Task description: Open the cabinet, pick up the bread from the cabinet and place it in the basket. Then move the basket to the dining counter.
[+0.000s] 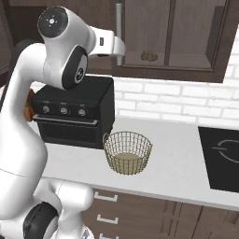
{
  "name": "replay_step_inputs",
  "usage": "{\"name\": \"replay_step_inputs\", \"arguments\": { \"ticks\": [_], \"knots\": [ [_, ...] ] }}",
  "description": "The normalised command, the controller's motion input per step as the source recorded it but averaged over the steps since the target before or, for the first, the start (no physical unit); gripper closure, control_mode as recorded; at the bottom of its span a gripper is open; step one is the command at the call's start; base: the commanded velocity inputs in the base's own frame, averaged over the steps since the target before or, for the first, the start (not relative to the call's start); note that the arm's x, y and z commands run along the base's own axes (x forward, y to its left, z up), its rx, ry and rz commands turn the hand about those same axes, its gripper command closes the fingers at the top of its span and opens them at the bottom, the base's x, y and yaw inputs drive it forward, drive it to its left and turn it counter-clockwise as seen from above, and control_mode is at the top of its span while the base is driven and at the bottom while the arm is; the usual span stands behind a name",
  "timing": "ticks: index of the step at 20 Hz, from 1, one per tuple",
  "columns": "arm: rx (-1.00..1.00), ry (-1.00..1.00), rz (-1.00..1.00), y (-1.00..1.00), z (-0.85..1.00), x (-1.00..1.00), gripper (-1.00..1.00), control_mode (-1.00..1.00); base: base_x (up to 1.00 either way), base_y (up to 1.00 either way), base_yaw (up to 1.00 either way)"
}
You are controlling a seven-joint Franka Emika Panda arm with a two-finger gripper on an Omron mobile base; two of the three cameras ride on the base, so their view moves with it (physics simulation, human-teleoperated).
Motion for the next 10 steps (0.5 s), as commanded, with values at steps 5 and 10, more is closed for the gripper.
{"name": "replay_step_inputs", "arguments": {
  "ticks": [5, 10],
  "knots": [
    [-0.01, -0.17, -0.06, -0.01, 0.69, 0.51, -1.00, -1.00, 0.00, 0.00, 0.00],
    [0.17, 0.12, -0.04, -0.32, 0.04, 0.42, -1.00, -1.00, 0.00, 0.00, 0.00]
  ]
}}
